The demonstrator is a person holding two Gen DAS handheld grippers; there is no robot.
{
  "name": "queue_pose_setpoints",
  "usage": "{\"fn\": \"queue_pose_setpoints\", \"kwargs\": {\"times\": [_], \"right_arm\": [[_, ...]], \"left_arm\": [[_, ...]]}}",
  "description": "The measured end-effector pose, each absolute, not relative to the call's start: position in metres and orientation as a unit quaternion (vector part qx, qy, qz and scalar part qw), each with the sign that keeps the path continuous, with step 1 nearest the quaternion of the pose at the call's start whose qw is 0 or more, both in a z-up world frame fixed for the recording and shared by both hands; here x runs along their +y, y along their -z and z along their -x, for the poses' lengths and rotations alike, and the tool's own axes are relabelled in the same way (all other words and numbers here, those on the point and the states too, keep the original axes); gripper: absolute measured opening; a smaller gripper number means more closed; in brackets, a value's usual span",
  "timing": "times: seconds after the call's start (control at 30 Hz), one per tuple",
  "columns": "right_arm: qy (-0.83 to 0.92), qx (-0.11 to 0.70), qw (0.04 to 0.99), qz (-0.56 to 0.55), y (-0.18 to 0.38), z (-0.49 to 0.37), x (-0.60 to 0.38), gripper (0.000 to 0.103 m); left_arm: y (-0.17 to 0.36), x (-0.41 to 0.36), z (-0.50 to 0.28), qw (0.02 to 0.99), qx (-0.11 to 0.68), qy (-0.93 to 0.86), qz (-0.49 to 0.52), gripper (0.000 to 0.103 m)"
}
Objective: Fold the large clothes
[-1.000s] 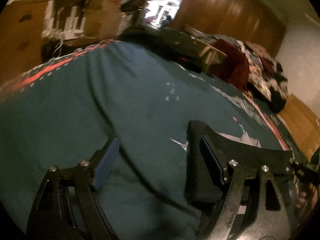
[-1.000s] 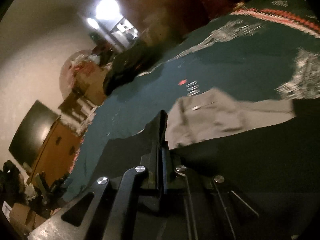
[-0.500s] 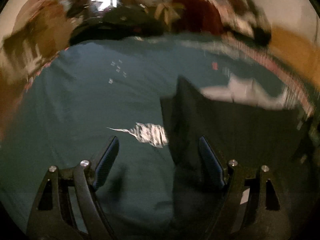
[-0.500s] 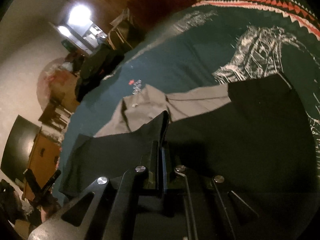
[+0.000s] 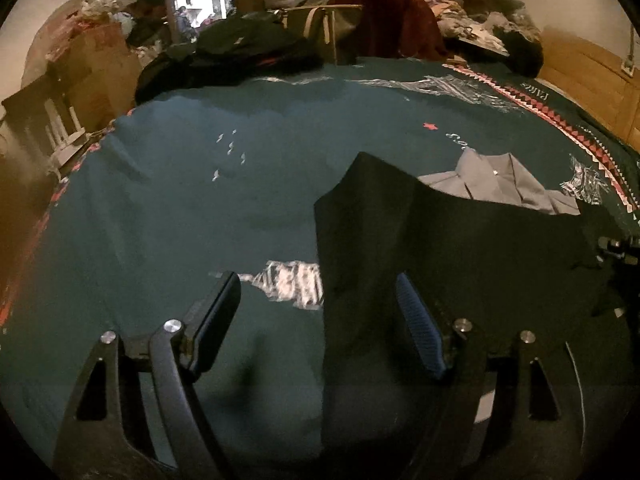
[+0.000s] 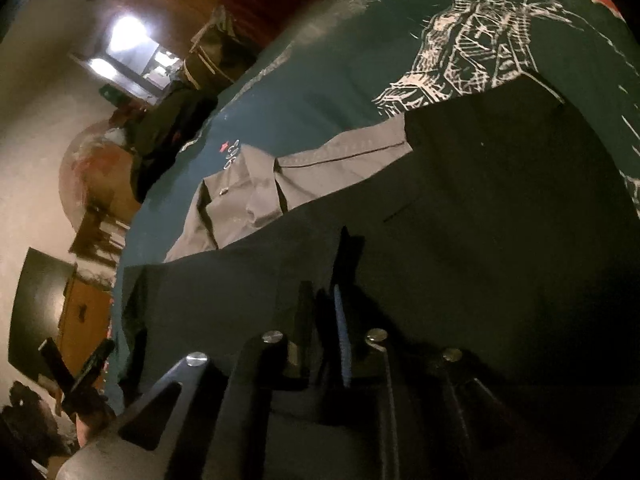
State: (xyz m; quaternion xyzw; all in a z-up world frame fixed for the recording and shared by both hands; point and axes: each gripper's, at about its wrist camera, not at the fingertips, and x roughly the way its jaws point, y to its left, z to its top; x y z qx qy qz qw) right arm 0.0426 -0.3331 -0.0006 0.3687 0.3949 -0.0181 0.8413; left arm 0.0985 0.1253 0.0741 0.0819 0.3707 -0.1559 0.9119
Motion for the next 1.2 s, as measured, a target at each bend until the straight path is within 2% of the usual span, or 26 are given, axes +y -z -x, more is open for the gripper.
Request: {"fn": "queue_pose_setpoints", "kwargs": {"times": [0.1,0.23,0.33,0.37,0.5,0.63,0.8,0.9,0.97,1.07,1.1,1.17,1.2], "right_arm": [[0.011,0.398,0.836,-0.378,0.002,-0.035,-0.325,0.031],[0.005,0.410,0.838,-0.360,0.005,-0.034,-0.307,0.031],[-0.003,0.406,0.846,-0.347,-0.005,-0.036,-0.303,0.007],[-0.007,0.397,0.851,-0.344,-0.012,-0.034,-0.304,0.006],[-0.005,0.368,0.868,-0.335,-0.041,-0.018,-0.319,0.005],[0.008,0.366,0.869,-0.332,-0.046,-0.012,-0.327,0.005],[0.012,0.374,0.866,-0.333,-0.039,-0.013,-0.331,0.005],[0.019,0.383,0.862,-0.332,-0.027,-0.014,-0.336,0.005],[0.026,0.394,0.856,-0.335,-0.013,-0.016,-0.341,0.005],[0.031,0.420,0.846,-0.326,0.009,-0.016,-0.345,0.004],[0.029,0.420,0.844,-0.331,0.009,-0.013,-0.348,0.005],[0.033,0.414,0.847,-0.331,-0.006,0.001,-0.355,0.025],[0.032,0.392,0.860,-0.326,-0.023,0.015,-0.362,0.028]], "left_arm": [[-0.073,0.118,-0.107,0.914,0.363,0.159,-0.091,0.079],[-0.079,0.135,-0.115,0.921,0.361,0.141,-0.039,0.079],[-0.079,0.146,-0.113,0.921,0.360,0.142,-0.046,0.079],[-0.079,0.151,-0.114,0.921,0.362,0.137,-0.047,0.079],[-0.077,0.175,-0.120,0.923,0.369,0.107,-0.030,0.079],[-0.076,0.165,-0.122,0.923,0.368,0.108,-0.040,0.079],[-0.062,0.111,-0.116,0.905,0.379,0.119,-0.155,0.079],[-0.014,0.085,-0.123,0.862,0.425,0.089,-0.262,0.079],[-0.005,0.085,-0.119,0.866,0.414,0.088,-0.266,0.079],[-0.019,0.099,-0.119,0.872,0.424,0.092,-0.227,0.079],[-0.025,0.106,-0.118,0.876,0.424,0.092,-0.209,0.079],[-0.041,0.126,-0.110,0.890,0.414,0.091,-0.167,0.079],[-0.045,0.135,-0.107,0.895,0.411,0.086,-0.153,0.079]]}}
